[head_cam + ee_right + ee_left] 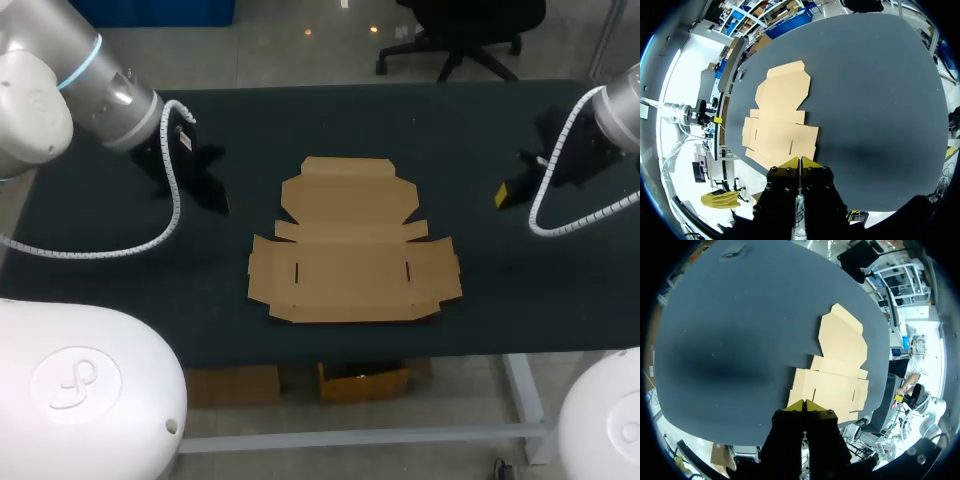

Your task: Assemble the packaging by folding the flat box into shape, placing the metal phone stand inside, and closing the box properly

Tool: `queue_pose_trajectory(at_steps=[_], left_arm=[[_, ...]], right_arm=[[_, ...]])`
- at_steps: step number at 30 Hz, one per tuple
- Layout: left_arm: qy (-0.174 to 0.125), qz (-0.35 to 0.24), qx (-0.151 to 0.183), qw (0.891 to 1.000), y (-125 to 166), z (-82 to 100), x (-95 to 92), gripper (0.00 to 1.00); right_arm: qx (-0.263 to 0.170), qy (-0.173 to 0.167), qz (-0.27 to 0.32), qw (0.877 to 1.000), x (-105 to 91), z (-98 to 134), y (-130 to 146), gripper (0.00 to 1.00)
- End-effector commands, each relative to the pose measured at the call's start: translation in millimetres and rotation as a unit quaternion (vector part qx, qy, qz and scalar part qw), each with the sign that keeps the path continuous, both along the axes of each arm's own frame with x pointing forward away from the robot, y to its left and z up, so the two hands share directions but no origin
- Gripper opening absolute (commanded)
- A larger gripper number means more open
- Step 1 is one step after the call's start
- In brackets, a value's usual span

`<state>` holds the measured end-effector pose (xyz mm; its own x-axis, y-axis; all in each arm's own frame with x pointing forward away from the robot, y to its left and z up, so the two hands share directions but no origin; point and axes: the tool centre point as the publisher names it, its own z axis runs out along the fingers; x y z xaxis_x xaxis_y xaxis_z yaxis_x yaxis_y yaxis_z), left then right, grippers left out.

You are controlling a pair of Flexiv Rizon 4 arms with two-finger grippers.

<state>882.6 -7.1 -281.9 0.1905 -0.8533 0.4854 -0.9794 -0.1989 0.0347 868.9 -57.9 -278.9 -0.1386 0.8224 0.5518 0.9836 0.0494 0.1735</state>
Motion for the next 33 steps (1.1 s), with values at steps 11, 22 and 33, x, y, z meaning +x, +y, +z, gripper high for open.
queue_pose_trajectory(at_steps=[11, 22, 33], left_arm=[[0.002, 0.0, 0.003, 1.0, -1, 0.4, 1.4, 0.0], [-0.012, -0.006, 0.008, 1.0, -5, 0.0, -0.1, 0.0], [-0.064, -0.036, 0.037, 0.997, -20, -8.8, -0.4, 0.0]], right_arm=[[0.002, 0.002, 0.002, 1.0, 0.2, 2, -2, 0.0], [-0.001, 0.0, 0.003, 1.0, 3.8, 0, 0, 0.0], [-0.009, 0.002, 0.006, 1.0, 15.1, -20, 12, 0.0]])
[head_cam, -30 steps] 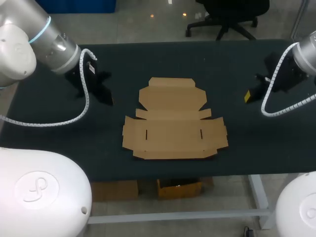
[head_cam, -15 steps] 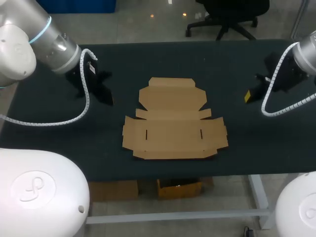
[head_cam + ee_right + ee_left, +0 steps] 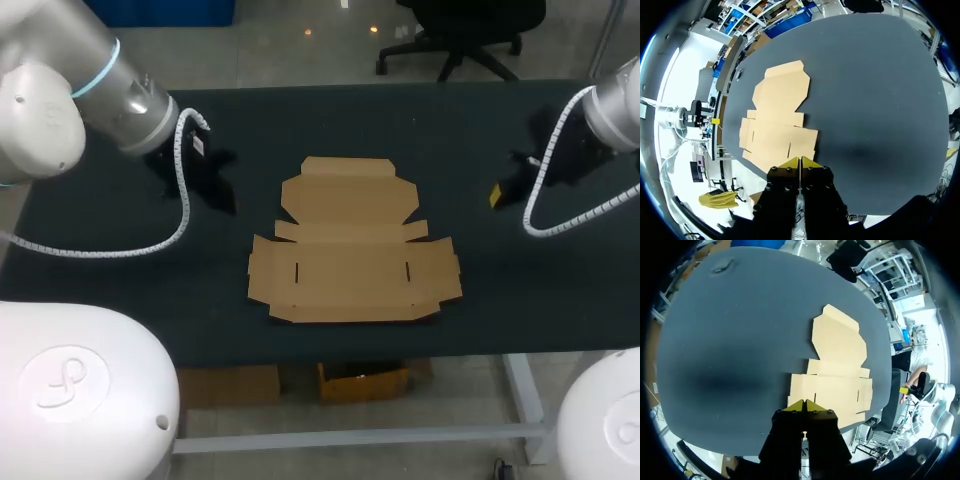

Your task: Assemble the packaging by folding the flat box into shape, placing the metal phone stand inside, and closing the box properly

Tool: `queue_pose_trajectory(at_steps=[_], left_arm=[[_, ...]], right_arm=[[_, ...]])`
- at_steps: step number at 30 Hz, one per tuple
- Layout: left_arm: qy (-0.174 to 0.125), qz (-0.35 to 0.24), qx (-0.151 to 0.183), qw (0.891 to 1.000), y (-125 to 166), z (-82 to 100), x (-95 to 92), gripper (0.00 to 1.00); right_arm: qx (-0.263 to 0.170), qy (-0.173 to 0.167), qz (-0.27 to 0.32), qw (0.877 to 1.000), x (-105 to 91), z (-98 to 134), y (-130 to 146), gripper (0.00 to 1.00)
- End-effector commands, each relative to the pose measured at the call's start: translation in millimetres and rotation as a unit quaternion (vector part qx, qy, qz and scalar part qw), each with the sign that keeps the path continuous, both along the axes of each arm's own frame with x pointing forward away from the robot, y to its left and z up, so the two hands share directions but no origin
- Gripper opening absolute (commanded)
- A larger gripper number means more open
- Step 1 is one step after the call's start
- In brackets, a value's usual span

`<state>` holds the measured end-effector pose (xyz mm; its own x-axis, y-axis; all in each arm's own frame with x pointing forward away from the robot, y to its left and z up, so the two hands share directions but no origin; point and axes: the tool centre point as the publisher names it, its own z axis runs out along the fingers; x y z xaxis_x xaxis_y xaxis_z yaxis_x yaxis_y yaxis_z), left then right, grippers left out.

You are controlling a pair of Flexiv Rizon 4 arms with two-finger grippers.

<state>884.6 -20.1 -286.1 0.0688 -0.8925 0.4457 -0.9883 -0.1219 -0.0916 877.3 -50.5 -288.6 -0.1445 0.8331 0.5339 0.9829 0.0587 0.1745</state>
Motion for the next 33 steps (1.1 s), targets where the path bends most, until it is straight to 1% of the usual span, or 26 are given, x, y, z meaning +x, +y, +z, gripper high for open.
queue_pose_trajectory(at_steps=[1, 8, 11, 16, 19, 22, 26, 28, 33], left_arm=[[-0.01, -0.005, 0.009, 1.0, -9, -6.1, -1.5, 0.0], [-0.033, -0.027, 0.011, 0.999, -18, -19.7, 4.4, 0.0], [-0.035, -0.037, 0.007, 0.999, -22, -26.4, 9.8, 0.0], [-0.046, -0.05, 0.002, 0.998, -23, -35.9, 19.5, 0.0], [-0.053, -0.062, 0.004, 0.997, -24, -40.0, 24.6, 0.0], [-0.049, -0.062, 0.0, 0.997, -25, -43.7, 31.5, 0.0], [-0.05, -0.063, 0.004, 0.997, -26, -49.0, 35.8, 0.0], [-0.043, -0.059, 0.007, 0.997, -26, -52.1, 39.0, 0.0], [-0.041, -0.057, 0.001, 0.998, -25, -57.8, 45.2, 0.0]], right_arm=[[0.002, 0.004, 0.005, 1.0, 7.3, -12, 6, 0.0], [0.0, 0.002, 0.008, 1.0, 10.9, -24, 10, 0.0], [-0.003, 0.009, 0.005, 1.0, 13.1, -29, 12, 0.0], [0.003, 0.006, 0.001, 1.0, 18.8, -37, 15, 0.0], [0.007, 0.005, 0.001, 1.0, 23.0, -42, 17, 0.0], [0.009, 0.007, -0.002, 1.0, 26.4, -46, 19, 0.0], [0.014, 0.007, -0.009, 1.0, 27.4, -51, 21, 0.0], [0.016, 0.007, -0.011, 1.0, 27.2, -53, 22, 0.0], [0.02, 0.009, -0.025, 0.999, 27.5, -57, 22, 0.0]])
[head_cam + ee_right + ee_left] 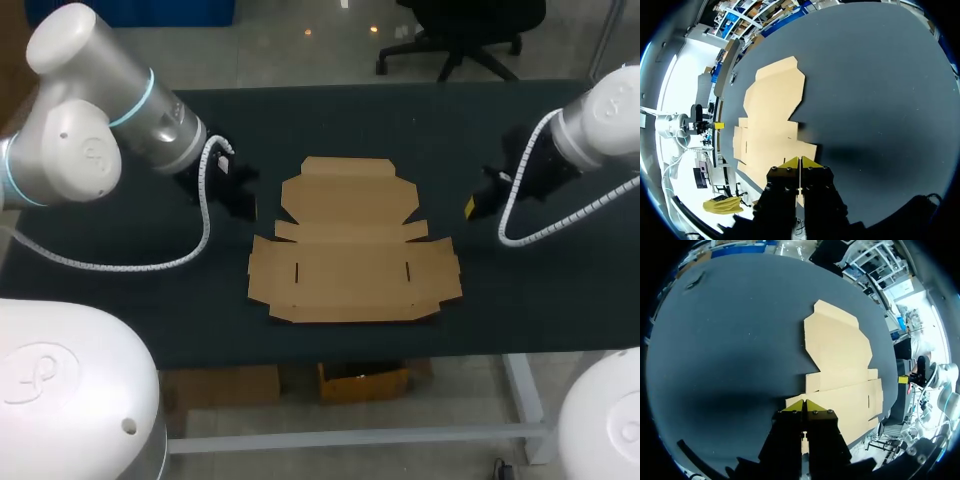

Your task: Assemble the packaging by folding the flat box into shape, placing the metal phone stand inside, and closing the box properly

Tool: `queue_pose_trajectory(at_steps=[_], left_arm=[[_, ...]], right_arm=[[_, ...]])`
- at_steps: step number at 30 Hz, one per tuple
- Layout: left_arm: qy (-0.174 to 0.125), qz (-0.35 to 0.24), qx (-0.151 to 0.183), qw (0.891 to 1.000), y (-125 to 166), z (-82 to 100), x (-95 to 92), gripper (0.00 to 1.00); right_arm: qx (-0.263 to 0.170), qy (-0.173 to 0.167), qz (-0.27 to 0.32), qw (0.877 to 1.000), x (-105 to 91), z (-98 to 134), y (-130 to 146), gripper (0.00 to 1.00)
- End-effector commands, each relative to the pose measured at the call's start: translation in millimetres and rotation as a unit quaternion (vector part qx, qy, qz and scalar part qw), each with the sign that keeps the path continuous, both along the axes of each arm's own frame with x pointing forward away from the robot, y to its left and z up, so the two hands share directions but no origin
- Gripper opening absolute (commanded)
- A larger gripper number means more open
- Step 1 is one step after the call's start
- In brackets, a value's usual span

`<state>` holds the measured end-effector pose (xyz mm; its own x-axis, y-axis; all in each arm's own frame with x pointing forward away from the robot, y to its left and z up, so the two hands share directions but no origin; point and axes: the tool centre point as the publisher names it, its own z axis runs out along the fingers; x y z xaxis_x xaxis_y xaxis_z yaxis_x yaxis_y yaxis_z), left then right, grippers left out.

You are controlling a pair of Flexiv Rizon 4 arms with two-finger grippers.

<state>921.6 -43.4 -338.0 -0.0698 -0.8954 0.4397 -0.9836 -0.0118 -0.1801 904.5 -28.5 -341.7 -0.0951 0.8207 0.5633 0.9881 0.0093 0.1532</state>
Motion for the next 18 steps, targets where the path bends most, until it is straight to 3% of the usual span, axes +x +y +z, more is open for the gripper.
queue_pose_trajectory(at_steps=[1, 18], left_arm=[[0.005, -0.001, -0.002, 1.0, -1.1, -7.4, 10.5, 0.0], [0.014, -0.002, -0.01, 1.0, -0.5, -14.7, 16.3, 0.0]], right_arm=[[0.004, -0.003, -0.003, 1.0, 1.1, -5.5, -1.6, 0.0], [0.017, 0.01, -0.017, 1.0, 2.3, -14.7, -2.3, 0.0]])
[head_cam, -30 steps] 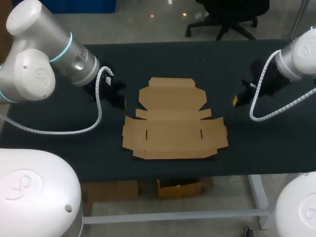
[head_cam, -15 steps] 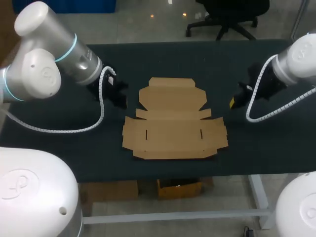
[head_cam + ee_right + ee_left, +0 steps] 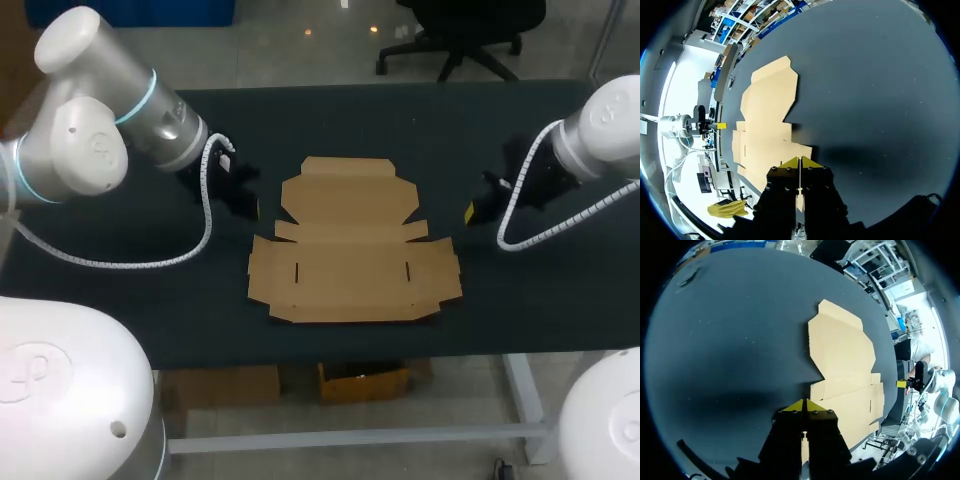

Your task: Assemble the packaging by folding the flat box into shape, placing the metal phone stand inside, and closing the box properly

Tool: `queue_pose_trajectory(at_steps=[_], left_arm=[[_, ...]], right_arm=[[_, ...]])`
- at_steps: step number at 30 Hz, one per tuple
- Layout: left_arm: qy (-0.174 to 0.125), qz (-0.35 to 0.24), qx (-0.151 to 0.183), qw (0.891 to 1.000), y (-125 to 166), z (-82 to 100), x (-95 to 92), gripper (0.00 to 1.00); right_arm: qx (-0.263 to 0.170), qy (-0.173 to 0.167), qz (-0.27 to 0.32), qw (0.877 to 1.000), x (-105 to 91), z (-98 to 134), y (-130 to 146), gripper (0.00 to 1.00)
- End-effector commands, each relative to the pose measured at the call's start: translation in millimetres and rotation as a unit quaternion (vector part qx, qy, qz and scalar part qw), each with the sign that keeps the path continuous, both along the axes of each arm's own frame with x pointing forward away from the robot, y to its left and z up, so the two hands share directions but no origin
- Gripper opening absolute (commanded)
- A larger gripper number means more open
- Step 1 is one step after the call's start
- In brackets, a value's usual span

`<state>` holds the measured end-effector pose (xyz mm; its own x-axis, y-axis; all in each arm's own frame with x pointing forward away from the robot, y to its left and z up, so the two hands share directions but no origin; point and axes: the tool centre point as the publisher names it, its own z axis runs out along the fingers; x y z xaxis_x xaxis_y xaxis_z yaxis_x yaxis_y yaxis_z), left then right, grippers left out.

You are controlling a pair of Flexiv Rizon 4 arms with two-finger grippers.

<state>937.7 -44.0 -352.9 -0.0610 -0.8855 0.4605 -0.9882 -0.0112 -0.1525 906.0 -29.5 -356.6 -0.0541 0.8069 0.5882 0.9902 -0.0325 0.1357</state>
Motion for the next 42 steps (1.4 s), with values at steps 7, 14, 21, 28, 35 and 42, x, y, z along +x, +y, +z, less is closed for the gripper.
queue_pose_trajectory(at_steps=[7, 14, 21, 28, 35, 42], left_arm=[[-0.001, -0.006, 0.0, 1.0, -2, -2.4, 4.1, 0.0], [-0.019, -0.021, 0.001, 1.0, -6, -4.3, 9.3, 0.0], [-0.033, -0.027, 0.003, 0.999, -8, -12.2, 13.2, 0.0], [-0.044, -0.031, 0.002, 0.999, -8, -20.1, 14.6, 0.0], [-0.054, -0.05, 0.001, 0.997, -8, -28.2, 14.2, 0.0], [-0.063, -0.072, 0.0, 0.995, -10, -35.4, 16.5, 0.0]], right_arm=[[0.013, -0.002, 0.012, 1.0, 6.0, -4, 1, 0.0], [0.019, -0.008, 0.014, 1.0, 14.4, -14, 7, 0.0], [0.018, -0.01, 0.028, 0.999, 20.3, -24, 13, 0.0], [0.021, -0.006, 0.033, 0.999, 24.9, -30, 19, 0.0], [0.025, -0.006, 0.038, 0.999, 26.4, -34, 25, 0.0], [0.027, -0.006, 0.041, 0.999, 25.6, -37, 27, 0.0]])
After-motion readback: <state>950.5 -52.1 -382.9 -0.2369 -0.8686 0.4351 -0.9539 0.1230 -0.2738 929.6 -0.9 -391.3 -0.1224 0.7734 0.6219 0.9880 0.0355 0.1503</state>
